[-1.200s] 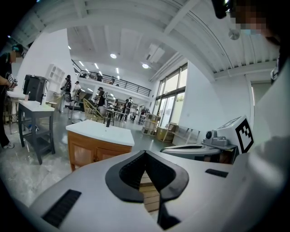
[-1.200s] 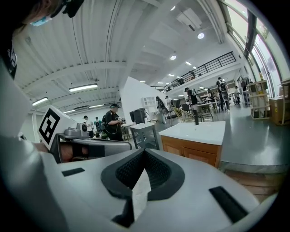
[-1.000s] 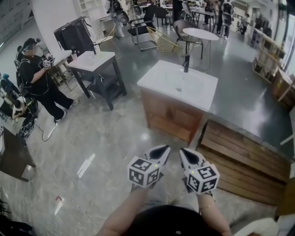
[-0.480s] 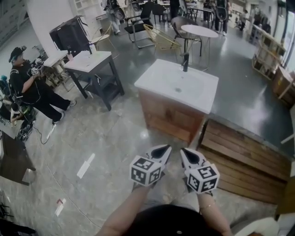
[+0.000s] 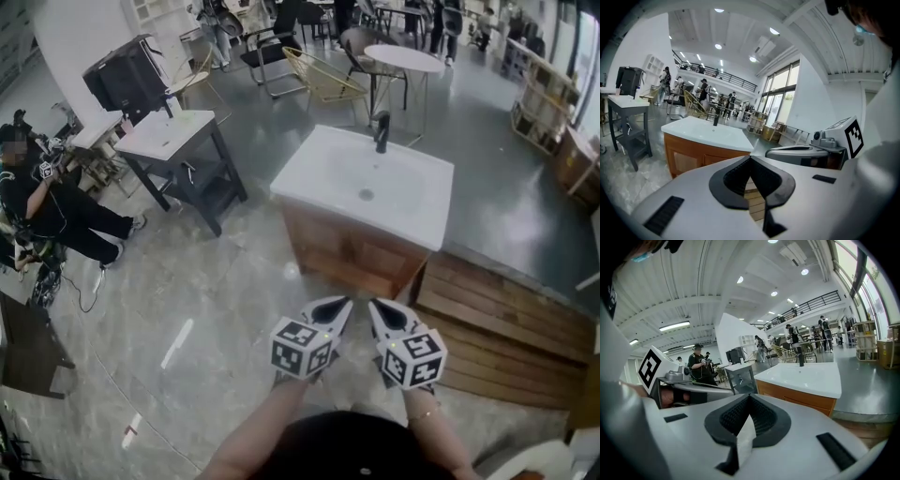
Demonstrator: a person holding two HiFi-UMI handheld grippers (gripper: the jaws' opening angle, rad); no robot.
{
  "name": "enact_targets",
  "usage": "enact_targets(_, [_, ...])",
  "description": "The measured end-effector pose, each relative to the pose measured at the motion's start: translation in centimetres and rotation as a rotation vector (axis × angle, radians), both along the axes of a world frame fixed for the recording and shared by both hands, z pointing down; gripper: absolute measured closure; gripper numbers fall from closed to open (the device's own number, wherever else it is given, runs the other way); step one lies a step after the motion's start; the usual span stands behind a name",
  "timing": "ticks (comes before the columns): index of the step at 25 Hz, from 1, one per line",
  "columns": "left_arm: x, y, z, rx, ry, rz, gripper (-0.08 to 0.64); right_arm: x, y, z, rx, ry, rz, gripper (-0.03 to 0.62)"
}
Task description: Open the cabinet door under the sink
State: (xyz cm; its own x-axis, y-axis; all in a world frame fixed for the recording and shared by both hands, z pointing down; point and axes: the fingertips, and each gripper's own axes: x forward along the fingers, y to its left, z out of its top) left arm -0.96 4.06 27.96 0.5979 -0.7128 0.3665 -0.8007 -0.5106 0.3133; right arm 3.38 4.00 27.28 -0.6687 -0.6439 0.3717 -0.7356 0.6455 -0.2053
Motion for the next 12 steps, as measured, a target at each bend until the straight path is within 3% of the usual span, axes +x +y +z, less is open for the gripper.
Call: enact_targets(12, [-3.7,-7.8,1.6,-0.059,0.035,0.109,0.551,-3.8,-8.3,1.9,-0.064,0.025,0.115,0.584])
